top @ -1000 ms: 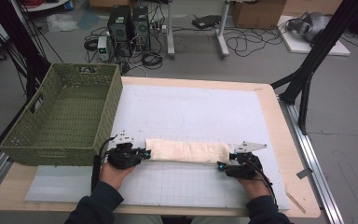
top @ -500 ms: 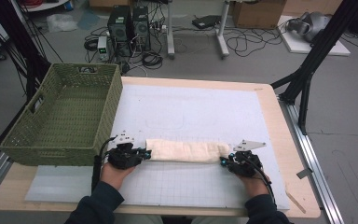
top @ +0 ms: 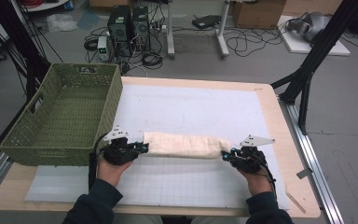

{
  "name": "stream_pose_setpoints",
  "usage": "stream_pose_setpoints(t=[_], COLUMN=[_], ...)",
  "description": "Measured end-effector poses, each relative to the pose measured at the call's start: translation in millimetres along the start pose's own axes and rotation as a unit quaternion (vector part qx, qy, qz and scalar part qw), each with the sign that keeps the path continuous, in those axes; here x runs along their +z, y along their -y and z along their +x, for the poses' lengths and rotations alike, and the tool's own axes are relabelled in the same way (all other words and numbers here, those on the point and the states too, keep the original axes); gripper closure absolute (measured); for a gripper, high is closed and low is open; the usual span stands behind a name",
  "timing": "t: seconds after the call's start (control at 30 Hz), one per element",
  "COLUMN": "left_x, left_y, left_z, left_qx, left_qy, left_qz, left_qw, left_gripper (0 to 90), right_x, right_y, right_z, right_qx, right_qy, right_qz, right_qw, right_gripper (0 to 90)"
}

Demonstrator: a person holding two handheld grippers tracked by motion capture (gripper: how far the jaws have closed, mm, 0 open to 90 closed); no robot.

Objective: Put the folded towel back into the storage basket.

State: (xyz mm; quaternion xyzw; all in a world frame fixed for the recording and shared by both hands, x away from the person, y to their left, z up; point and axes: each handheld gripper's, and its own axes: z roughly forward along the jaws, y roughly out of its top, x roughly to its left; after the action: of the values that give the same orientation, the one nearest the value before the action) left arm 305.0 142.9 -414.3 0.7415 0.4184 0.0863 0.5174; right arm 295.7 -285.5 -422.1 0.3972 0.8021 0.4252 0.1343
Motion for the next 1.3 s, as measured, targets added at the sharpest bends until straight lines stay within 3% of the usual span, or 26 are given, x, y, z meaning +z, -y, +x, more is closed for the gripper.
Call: stream_pose_setpoints(t=[0.37,0.57,0.83,1.1,1.3], left_x=[-14.7,-29.9,-47.1,-68.1,-86.3], left_y=[-15.9,-30.4,-38.2,-43.3,-46.6], left_z=[-3.6,-3.9,-3.6,-1.2,-0.8], left_qx=[0.004,0.019,0.027,0.038,0.063], left_qy=[0.002,-0.006,-0.016,-0.035,-0.049], left_qz=[-0.023,-0.038,-0.057,-0.082,-0.105], left_qw=[0.9997,0.9991,0.9979,0.9953,0.9912], left_gripper=[81.8,81.7,81.7,81.7,81.7], right_x=[-4.6,-5.7,-4.2,4.6,11.5], right_y=[-14.8,-35.1,-63.0,-92.7,-110.7], right_z=[-1.9,0.0,1.4,7.3,14.0], right_qx=[0.001,-0.014,-0.033,-0.057,-0.070], right_qy=[-0.003,-0.009,-0.011,-0.014,-0.020], right_qz=[-0.016,-0.030,-0.042,-0.050,-0.065], right_qw=[0.9999,0.9994,0.9985,0.9970,0.9952], right_gripper=[78.6,78.5,78.6,78.5,78.6])
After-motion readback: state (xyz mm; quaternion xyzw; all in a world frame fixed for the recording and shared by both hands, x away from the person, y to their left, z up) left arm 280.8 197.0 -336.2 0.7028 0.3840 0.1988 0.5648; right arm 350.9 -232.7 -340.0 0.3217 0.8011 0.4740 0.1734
